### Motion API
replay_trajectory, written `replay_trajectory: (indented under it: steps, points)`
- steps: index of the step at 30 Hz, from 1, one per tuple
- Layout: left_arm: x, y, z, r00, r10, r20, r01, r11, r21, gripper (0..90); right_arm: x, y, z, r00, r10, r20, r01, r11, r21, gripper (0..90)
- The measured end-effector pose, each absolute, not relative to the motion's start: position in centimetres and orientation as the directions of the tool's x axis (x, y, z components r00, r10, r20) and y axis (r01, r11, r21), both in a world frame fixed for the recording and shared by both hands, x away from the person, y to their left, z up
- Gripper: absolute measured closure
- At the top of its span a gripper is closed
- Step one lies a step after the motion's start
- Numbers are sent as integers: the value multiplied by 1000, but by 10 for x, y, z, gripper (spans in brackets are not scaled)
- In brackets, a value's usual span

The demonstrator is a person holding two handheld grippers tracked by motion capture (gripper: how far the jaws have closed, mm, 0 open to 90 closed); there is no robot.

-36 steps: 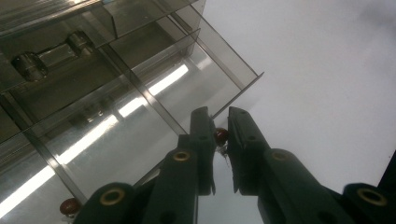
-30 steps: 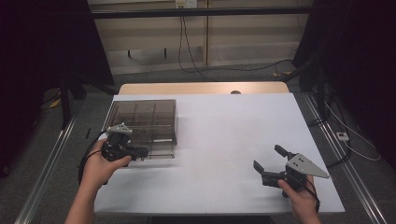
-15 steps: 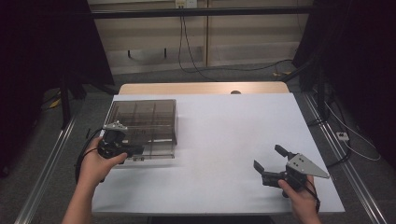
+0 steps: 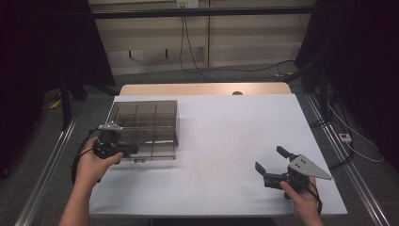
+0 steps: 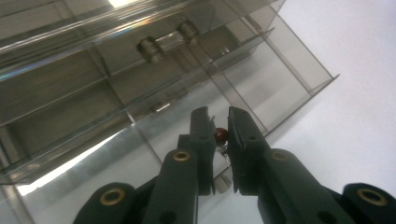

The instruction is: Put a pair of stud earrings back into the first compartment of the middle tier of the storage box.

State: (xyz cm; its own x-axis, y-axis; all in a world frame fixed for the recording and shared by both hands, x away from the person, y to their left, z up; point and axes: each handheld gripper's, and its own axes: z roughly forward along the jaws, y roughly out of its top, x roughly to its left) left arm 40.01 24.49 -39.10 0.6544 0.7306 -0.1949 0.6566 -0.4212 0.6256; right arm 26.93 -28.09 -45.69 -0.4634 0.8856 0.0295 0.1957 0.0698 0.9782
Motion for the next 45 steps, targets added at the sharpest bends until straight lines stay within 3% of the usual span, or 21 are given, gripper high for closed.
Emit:
replay_trajectory:
  steps: [45]
  points:
    - [409, 269, -399, 596, 787, -163, 682, -387, 621, 813, 269, -282, -456, -459, 888, 36, 198, 63, 978, 30]
